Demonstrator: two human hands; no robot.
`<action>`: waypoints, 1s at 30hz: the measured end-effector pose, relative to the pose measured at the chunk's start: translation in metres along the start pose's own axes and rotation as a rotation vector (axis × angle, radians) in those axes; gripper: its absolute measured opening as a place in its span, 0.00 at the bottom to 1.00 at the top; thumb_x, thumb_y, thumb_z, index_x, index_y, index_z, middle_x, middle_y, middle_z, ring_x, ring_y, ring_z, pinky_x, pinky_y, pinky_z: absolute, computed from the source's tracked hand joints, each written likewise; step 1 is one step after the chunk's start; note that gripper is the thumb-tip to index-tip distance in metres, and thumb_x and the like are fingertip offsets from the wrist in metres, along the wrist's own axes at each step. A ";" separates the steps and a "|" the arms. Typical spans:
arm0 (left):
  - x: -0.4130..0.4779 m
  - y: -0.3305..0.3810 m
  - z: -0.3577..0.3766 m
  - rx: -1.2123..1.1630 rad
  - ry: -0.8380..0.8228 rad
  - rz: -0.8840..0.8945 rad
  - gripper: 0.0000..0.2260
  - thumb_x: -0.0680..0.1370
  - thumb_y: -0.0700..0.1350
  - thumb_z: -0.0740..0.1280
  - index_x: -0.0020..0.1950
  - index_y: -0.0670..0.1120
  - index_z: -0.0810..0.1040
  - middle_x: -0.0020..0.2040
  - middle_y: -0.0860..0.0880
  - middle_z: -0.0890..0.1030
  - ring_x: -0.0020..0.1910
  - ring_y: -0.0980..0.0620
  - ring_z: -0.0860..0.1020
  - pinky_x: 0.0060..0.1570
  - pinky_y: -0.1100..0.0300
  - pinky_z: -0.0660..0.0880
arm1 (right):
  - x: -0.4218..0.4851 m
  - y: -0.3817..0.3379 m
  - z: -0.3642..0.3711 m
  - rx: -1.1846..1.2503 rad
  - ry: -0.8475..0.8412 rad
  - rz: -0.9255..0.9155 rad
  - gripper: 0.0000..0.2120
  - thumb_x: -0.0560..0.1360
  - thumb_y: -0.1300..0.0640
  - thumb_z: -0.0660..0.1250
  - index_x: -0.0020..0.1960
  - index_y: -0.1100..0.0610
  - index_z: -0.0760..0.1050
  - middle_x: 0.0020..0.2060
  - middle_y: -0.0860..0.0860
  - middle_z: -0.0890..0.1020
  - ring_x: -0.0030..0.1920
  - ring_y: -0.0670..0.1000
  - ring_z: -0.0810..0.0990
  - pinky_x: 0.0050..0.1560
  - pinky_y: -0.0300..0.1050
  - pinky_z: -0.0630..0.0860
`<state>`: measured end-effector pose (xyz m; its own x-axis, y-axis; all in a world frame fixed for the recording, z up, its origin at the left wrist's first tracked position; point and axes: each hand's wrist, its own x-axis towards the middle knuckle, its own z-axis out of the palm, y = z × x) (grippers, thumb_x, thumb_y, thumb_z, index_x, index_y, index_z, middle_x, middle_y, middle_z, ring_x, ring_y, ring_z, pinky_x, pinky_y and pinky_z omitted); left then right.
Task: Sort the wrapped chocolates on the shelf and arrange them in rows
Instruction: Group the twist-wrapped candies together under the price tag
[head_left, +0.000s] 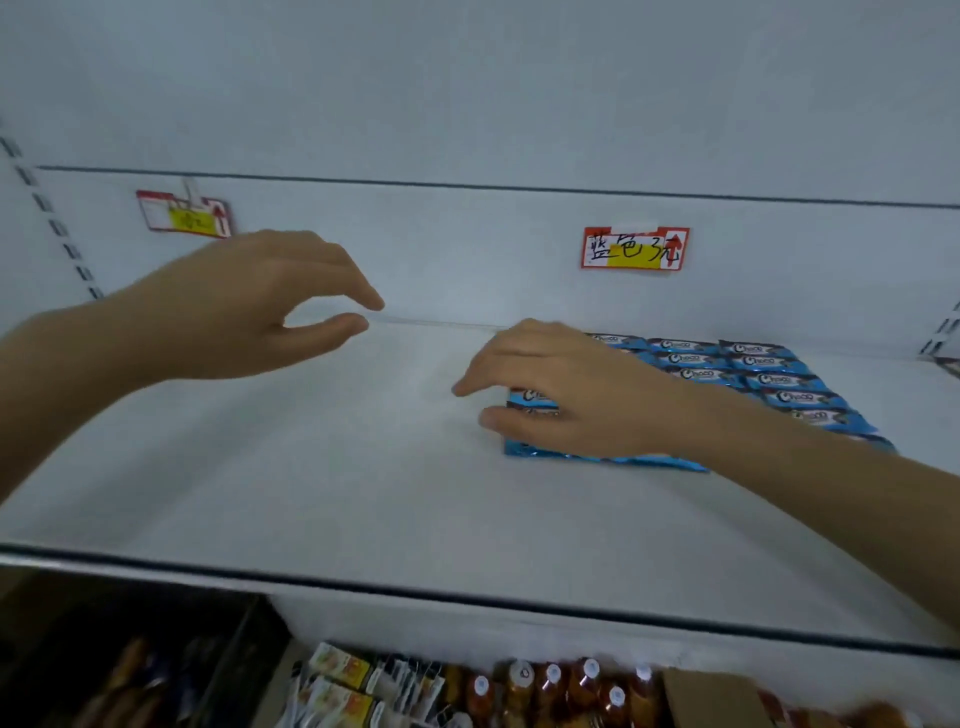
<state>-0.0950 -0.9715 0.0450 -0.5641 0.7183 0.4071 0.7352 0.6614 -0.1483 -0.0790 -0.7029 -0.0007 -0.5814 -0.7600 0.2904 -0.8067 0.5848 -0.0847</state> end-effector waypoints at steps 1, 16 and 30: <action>-0.012 -0.013 -0.004 0.015 -0.012 -0.036 0.19 0.75 0.59 0.54 0.54 0.50 0.78 0.50 0.52 0.80 0.47 0.50 0.77 0.47 0.54 0.74 | 0.013 -0.006 0.004 -0.007 -0.002 -0.023 0.19 0.75 0.45 0.55 0.58 0.52 0.75 0.53 0.48 0.78 0.53 0.50 0.75 0.55 0.48 0.71; -0.149 -0.231 0.035 -0.234 -0.255 -0.295 0.34 0.70 0.71 0.48 0.70 0.55 0.65 0.68 0.50 0.67 0.68 0.53 0.64 0.64 0.61 0.59 | 0.246 -0.065 0.097 0.163 -0.070 0.228 0.23 0.77 0.47 0.60 0.69 0.53 0.64 0.65 0.52 0.68 0.67 0.50 0.64 0.69 0.46 0.61; -0.113 -0.220 0.070 -0.761 -0.226 -0.255 0.10 0.80 0.42 0.57 0.41 0.54 0.66 0.38 0.57 0.70 0.35 0.68 0.70 0.38 0.73 0.66 | 0.299 -0.062 0.124 0.417 0.009 0.545 0.13 0.77 0.56 0.61 0.61 0.52 0.72 0.54 0.46 0.77 0.55 0.46 0.74 0.56 0.37 0.69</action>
<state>-0.2189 -1.1830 -0.0320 -0.7498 0.6460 0.1429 0.5822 0.5417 0.6063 -0.2155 -1.0014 -0.0269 -0.9164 -0.3848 0.1102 -0.3737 0.7238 -0.5800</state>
